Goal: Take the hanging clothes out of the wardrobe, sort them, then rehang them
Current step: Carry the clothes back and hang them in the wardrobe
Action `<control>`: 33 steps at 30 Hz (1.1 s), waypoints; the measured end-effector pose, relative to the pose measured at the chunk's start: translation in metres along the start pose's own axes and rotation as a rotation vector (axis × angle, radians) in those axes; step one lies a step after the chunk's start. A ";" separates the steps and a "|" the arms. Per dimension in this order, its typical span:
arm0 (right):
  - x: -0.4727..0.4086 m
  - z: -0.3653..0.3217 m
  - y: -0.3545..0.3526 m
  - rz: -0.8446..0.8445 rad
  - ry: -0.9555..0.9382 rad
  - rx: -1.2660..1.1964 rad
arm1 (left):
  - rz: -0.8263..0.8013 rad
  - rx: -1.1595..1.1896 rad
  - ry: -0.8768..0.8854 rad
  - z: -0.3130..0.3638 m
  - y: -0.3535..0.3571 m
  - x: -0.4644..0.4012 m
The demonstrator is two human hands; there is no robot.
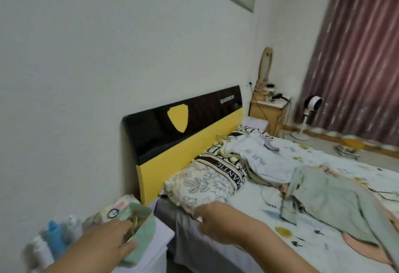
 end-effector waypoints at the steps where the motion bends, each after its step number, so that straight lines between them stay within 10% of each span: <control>1: 0.004 0.020 -0.010 0.022 0.023 -0.006 | -0.002 -0.016 0.034 0.017 -0.002 -0.016; 33: 0.164 0.426 -0.118 0.392 0.993 -0.422 | -0.207 -0.059 0.965 0.468 -0.004 -0.364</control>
Point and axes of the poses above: each hand's wrist, its own x-axis away from the middle knuckle, its own y-axis out of the palm, z = x × y, the point moved 5 cm from there along -x, towards the middle knuckle, and after that the axes turned 13 degrees about -x, right-handed, at the moved point
